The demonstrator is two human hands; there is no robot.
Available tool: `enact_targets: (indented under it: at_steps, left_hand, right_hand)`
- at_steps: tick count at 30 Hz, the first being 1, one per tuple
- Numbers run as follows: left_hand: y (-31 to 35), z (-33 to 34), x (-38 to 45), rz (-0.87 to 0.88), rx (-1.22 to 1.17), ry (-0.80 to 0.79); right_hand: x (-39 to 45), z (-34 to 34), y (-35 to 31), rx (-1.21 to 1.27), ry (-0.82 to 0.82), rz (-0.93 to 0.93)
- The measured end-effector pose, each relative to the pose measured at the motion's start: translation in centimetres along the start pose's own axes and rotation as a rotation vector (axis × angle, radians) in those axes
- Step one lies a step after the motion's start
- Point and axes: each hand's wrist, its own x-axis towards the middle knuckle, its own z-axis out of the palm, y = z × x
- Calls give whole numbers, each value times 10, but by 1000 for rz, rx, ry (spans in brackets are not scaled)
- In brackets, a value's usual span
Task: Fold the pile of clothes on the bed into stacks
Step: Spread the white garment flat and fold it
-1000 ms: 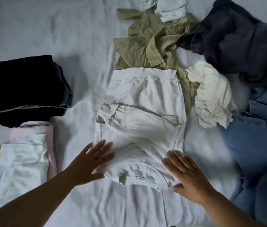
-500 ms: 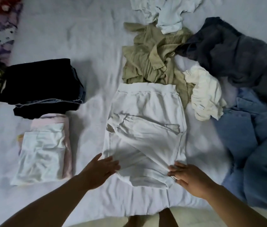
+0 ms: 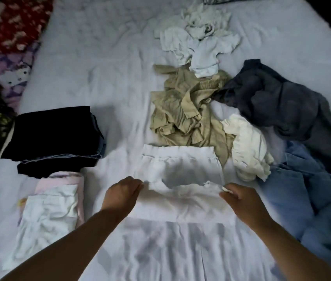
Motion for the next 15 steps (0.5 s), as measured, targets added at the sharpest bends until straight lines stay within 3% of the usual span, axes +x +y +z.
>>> enact_targets:
  at_steps: [6,11,15]
  left_hand:
    - [-13,15,71,39,169,65]
    - [-28,41,110,-11,157,85]
    - [-16,54,108,1,119,147]
  right_hand:
    - [72,11,0,3,213,-63]
    - [118,21,9,-49,224,-33]
    - [124,35,9,-254,241,-120]
